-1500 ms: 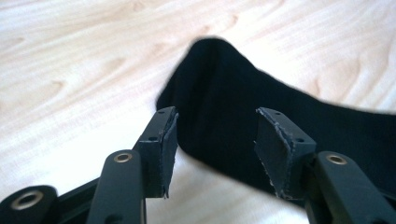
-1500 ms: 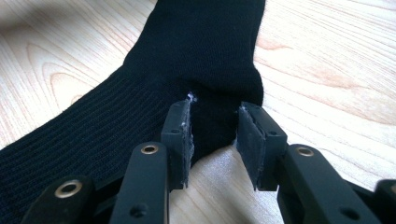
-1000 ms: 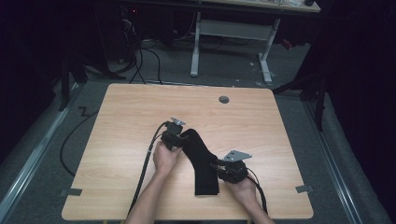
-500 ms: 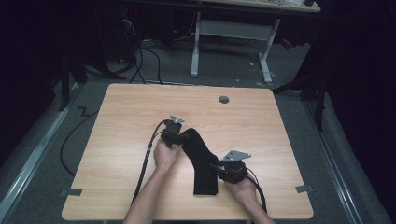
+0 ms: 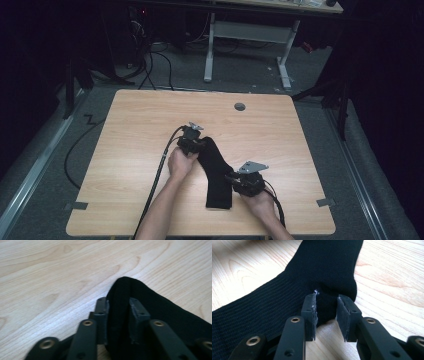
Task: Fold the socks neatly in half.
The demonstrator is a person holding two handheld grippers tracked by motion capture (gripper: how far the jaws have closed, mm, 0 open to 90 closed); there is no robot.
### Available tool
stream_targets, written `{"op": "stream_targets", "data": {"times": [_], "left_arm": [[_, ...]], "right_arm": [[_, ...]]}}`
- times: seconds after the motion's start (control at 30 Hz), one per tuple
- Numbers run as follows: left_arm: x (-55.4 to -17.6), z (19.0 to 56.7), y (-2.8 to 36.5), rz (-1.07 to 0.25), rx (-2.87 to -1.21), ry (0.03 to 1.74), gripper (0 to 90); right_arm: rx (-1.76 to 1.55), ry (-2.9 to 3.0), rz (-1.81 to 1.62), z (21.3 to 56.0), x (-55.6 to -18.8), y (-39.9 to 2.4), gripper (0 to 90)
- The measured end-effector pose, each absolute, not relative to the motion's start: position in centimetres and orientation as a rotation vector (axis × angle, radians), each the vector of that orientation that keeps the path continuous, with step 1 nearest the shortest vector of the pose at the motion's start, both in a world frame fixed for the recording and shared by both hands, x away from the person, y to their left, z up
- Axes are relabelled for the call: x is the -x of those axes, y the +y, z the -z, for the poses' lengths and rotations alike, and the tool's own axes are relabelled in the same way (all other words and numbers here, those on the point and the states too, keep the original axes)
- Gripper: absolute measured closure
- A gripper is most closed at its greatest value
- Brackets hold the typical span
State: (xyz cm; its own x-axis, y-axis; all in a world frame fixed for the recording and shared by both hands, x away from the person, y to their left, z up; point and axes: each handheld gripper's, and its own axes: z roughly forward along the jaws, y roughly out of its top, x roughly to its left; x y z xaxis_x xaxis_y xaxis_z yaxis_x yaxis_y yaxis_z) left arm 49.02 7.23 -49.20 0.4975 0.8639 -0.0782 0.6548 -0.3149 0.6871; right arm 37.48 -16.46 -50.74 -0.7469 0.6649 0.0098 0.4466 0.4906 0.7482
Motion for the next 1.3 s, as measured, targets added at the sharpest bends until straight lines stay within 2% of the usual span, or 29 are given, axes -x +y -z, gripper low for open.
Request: {"op": "stream_targets", "data": {"times": [0.2, 1.3], "left_arm": [[-49.0, 49.0, 7.1, -0.400, -2.090, 1.220, 82.0], [-45.7, 46.0, 7.0, -0.401, -2.080, 1.003, 82.9]], "right_arm": [[-0.947, 2.456, -1.112, 50.7, -37.5, -16.4, 69.0], [-0.948, 2.440, -1.127, 50.9, -37.4, -16.5, 68.3]]}}
